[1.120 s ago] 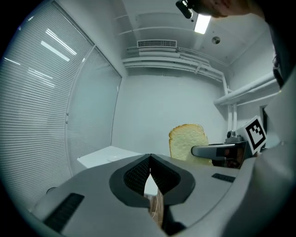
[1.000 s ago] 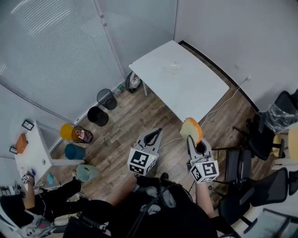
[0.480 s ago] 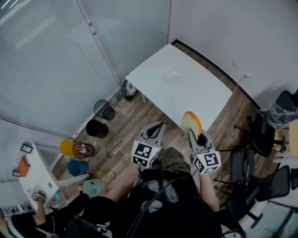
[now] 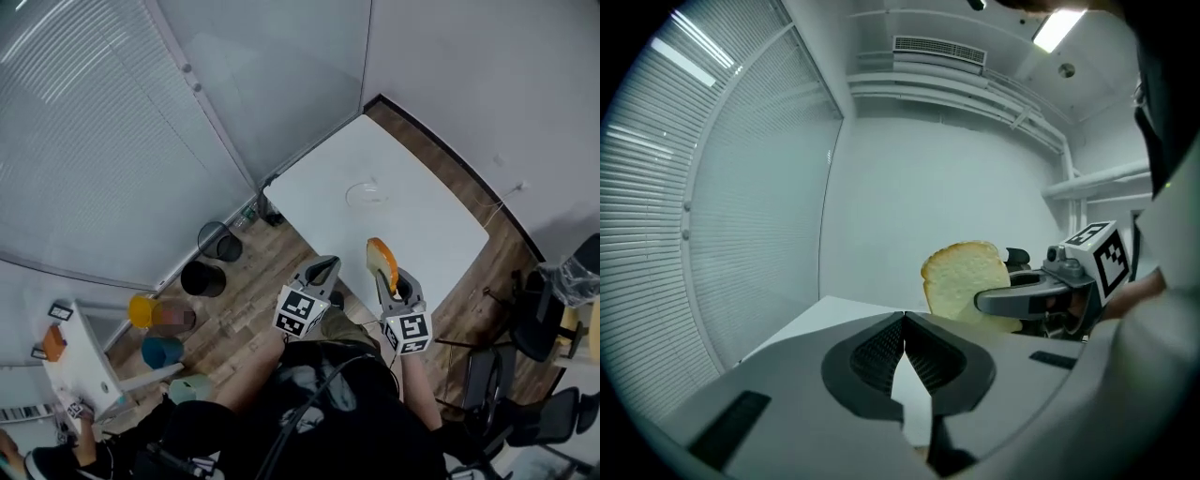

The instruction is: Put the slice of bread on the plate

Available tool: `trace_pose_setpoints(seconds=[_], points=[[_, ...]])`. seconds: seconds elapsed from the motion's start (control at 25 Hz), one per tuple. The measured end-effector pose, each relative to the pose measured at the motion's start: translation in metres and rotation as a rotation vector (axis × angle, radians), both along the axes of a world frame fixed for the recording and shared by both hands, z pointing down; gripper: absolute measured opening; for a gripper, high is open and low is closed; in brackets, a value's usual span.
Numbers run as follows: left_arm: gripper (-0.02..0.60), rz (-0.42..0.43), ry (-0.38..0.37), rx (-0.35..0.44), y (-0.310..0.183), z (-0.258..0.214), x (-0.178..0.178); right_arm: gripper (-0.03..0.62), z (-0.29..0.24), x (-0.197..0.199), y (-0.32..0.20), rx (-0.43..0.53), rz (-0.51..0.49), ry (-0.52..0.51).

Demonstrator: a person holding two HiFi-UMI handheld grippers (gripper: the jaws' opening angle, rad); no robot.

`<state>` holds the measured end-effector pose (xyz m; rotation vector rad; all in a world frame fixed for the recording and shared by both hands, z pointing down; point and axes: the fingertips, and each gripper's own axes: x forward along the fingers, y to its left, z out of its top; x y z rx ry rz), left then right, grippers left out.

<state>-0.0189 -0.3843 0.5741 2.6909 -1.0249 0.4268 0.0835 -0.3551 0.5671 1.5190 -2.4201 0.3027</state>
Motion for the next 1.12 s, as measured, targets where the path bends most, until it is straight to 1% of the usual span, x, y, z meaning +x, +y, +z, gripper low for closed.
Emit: trace_pose_setpoints(seconds=[0.12, 0.24, 0.28, 0.36, 0.4, 0.52, 0.56, 0.6, 0.72, 0.8, 0.88, 1.0, 1.04, 1.08, 1.12], points=[[0.006, 0.018, -0.004, -0.083, -0.040, 0.030, 0.014, 0.097, 0.024, 0.007, -0.047, -0.040, -0.042, 0.060], [0.006, 0.024, -0.037, -0.103, -0.073, 0.053, 0.025, 0.098, 0.047, 0.011, -0.086, -0.053, -0.087, 0.123], [0.006, 0.016, -0.042, -0.109, -0.084, 0.061, 0.026, 0.097, 0.058, 0.012, -0.099, -0.045, -0.099, 0.161], [0.006, 0.000, -0.051, -0.133, -0.105, 0.077, 0.026, 0.097, 0.090, 0.015, -0.128, -0.050, -0.115, 0.270], [0.006, 0.003, -0.057, -0.147, -0.112, 0.083, 0.026, 0.097, 0.111, 0.017, -0.141, -0.079, -0.123, 0.331], [0.006, 0.040, -0.062, -0.158, -0.121, 0.086, 0.032, 0.097, 0.167, 0.027, -0.181, -0.226, -0.152, 0.480], [0.006, 0.047, -0.061, -0.154, -0.123, 0.084, 0.033, 0.098, 0.178, 0.031, -0.196, -0.244, -0.162, 0.537], [0.006, 0.047, -0.060, -0.152, -0.125, 0.083, 0.032, 0.098, 0.187, 0.035, -0.210, -0.240, -0.171, 0.609], [0.006, 0.020, -0.050, -0.163, -0.133, 0.082, 0.024, 0.098, 0.217, 0.050, -0.251, -0.189, -0.213, 0.897], [0.006, 0.008, -0.050, -0.184, -0.136, 0.085, 0.016, 0.097, 0.241, 0.057, -0.269, -0.197, -0.265, 1.081], [0.006, -0.004, -0.049, -0.202, -0.135, 0.086, 0.006, 0.097, 0.254, 0.057, -0.282, -0.195, -0.302, 1.195], [0.006, -0.038, -0.053, -0.224, -0.137, 0.089, -0.014, 0.098, 0.266, 0.051, -0.298, -0.129, -0.311, 1.299], [0.006, -0.050, -0.054, -0.235, -0.137, 0.091, -0.020, 0.098, 0.271, 0.048, -0.300, -0.121, -0.319, 1.310], [0.006, -0.059, -0.055, -0.245, -0.137, 0.094, -0.024, 0.098, 0.276, 0.044, -0.299, -0.132, -0.333, 1.300], [0.006, -0.065, -0.055, -0.254, -0.136, 0.096, -0.028, 0.099, 0.282, 0.041, -0.296, -0.164, -0.354, 1.267]])
